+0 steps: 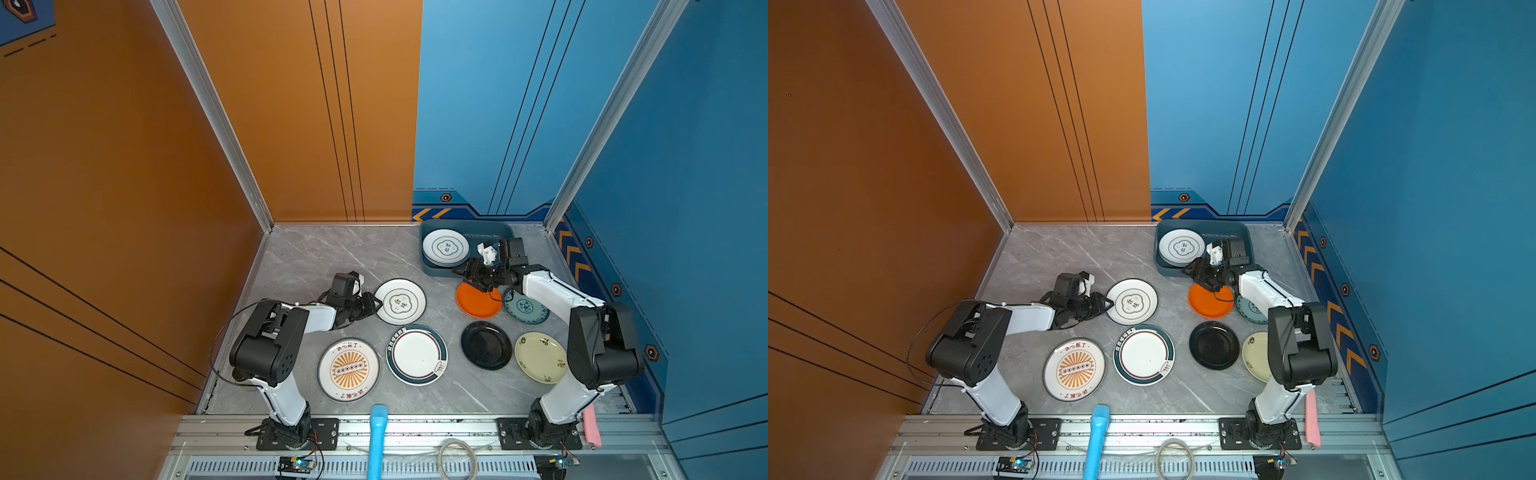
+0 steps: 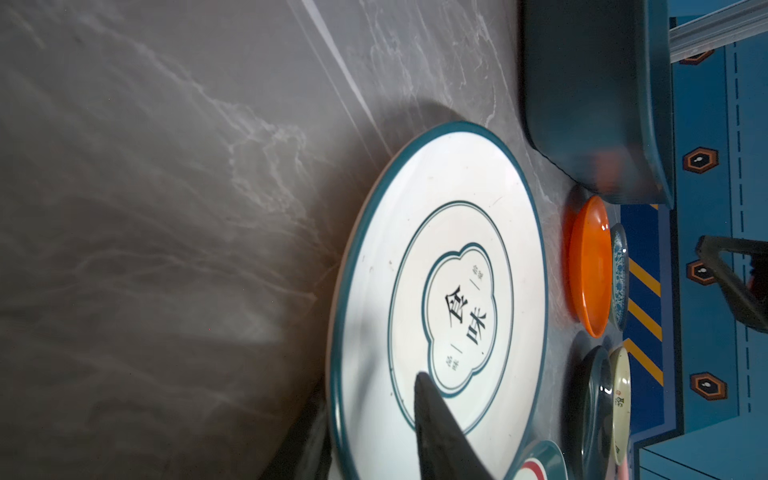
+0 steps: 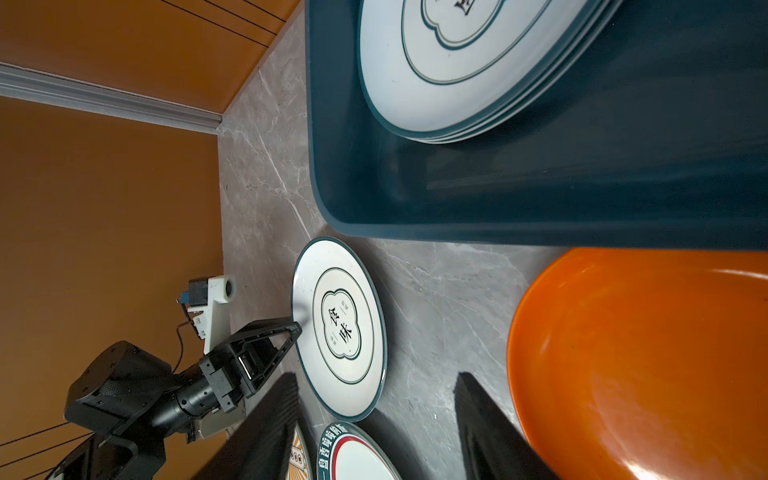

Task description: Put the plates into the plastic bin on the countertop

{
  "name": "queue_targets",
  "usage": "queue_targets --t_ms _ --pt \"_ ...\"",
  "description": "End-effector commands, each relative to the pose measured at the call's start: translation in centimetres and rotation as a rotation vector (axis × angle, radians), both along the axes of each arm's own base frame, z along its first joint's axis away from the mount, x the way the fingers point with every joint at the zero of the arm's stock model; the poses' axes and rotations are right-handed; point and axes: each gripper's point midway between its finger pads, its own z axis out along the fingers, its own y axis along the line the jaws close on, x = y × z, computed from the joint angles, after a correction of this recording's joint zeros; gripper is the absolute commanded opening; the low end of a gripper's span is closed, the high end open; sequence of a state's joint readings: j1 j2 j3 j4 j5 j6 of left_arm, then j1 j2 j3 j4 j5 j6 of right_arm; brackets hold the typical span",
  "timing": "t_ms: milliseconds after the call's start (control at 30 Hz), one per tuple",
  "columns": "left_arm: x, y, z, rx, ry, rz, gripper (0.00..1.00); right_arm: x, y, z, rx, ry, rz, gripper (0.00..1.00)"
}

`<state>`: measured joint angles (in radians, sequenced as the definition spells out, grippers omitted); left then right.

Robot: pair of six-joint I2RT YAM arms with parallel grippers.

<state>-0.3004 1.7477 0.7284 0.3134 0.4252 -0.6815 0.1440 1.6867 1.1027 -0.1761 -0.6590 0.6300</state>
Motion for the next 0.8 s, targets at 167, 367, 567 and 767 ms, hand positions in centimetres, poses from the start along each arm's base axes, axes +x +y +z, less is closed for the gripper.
queue_targets --t_ms 167,367,567,767 --pt "-1.2 0.8 -3.0 -0.010 0.072 0.019 0.24 -0.9 1.5 0.4 0.033 -0.024 0.035 0.62" --pt "-1.1 1.1 -2.8 -0.022 0.073 0.025 0.10 -1.4 1.5 0.6 0.031 -0.029 0.037 0.62" --pt "-1.2 1.2 -2.7 -0.029 0.073 0.031 0.01 -2.1 1.6 0.5 0.023 -0.029 0.048 0.62" --pt "-1.0 1.3 -1.5 -0.051 0.054 0.038 0.00 -2.9 2.4 -0.2 0.025 -0.014 0.088 0.62"
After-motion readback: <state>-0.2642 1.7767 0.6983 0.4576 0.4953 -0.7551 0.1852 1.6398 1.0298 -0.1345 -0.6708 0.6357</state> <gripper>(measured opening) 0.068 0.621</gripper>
